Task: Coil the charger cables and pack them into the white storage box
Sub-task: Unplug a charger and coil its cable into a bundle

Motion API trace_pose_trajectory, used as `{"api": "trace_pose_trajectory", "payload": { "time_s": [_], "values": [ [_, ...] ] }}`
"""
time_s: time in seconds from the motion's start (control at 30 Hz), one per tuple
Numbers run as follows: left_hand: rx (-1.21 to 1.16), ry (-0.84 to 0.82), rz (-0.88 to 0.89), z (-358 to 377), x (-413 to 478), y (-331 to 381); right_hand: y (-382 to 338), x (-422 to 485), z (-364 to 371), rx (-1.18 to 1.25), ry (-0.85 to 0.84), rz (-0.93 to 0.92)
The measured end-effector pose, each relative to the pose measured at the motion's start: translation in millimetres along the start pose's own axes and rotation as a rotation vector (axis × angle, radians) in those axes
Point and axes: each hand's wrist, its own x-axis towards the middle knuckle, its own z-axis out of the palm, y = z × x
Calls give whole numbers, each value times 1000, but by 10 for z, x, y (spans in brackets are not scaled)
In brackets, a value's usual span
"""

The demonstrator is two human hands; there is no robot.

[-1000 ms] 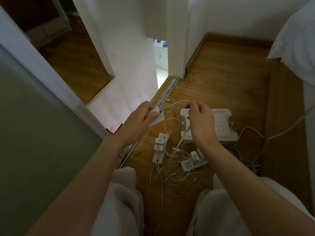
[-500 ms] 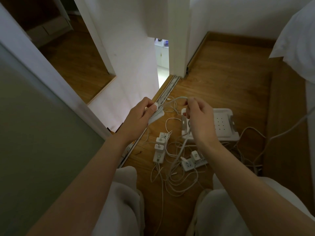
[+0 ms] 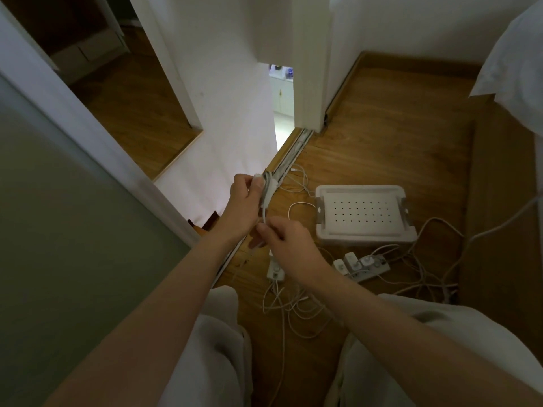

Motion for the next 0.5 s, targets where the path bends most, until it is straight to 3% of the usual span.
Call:
{"api": "trace_pose_trajectory", "payload": {
  "time_s": [0.13, 0.23, 0.3, 0.5],
  "values": [
    [-358, 19, -87, 59, -65, 127, 73, 51, -15, -78, -86, 1],
    [-910, -50, -184, 6, -93, 196, 170, 39, 11, -171, -153, 7],
    [-1138, -84, -245, -60, -118, 223, 221, 38, -4, -264, -190, -6],
    [-953, -185, -270, -167, -175, 260, 310, 134, -223, -487, -211, 18]
  ]
}}
